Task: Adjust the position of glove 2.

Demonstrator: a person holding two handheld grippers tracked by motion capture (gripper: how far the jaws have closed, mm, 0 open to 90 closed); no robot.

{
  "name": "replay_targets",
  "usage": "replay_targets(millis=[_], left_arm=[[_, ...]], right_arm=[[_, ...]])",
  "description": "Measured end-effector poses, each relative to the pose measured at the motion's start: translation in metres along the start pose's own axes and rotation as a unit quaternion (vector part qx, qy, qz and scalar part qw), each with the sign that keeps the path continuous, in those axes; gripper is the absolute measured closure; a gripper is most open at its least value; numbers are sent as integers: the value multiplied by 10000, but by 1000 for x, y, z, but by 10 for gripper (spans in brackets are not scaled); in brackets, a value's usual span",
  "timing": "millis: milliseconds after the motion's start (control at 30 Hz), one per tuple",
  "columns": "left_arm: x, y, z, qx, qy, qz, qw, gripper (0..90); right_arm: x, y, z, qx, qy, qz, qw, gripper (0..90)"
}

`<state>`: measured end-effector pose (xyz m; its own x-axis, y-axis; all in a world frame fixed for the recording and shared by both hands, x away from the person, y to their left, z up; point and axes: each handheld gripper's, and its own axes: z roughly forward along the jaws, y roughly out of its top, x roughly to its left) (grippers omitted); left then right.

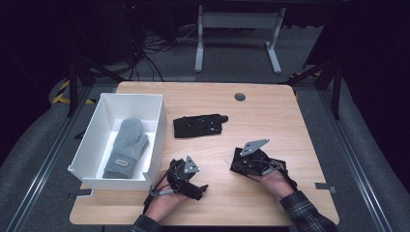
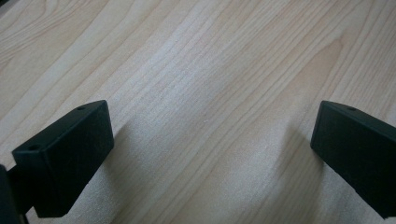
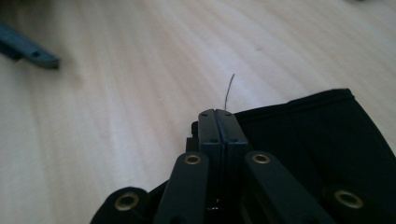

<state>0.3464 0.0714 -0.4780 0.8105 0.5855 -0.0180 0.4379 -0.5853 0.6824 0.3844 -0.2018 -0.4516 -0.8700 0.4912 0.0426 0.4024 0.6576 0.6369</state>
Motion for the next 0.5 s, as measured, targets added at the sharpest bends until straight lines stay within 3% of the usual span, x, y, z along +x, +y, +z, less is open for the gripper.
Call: replay_targets(millis=[233,500], left_arm=[[0,0,0,-11,12,-7,10000,0],[0,0,0,-13,15,-19,10000,0]], right_arm=[[28,-17,-13,98,259,-187,9994,900],[46,-49,-39,138,221,-149,9995,900]])
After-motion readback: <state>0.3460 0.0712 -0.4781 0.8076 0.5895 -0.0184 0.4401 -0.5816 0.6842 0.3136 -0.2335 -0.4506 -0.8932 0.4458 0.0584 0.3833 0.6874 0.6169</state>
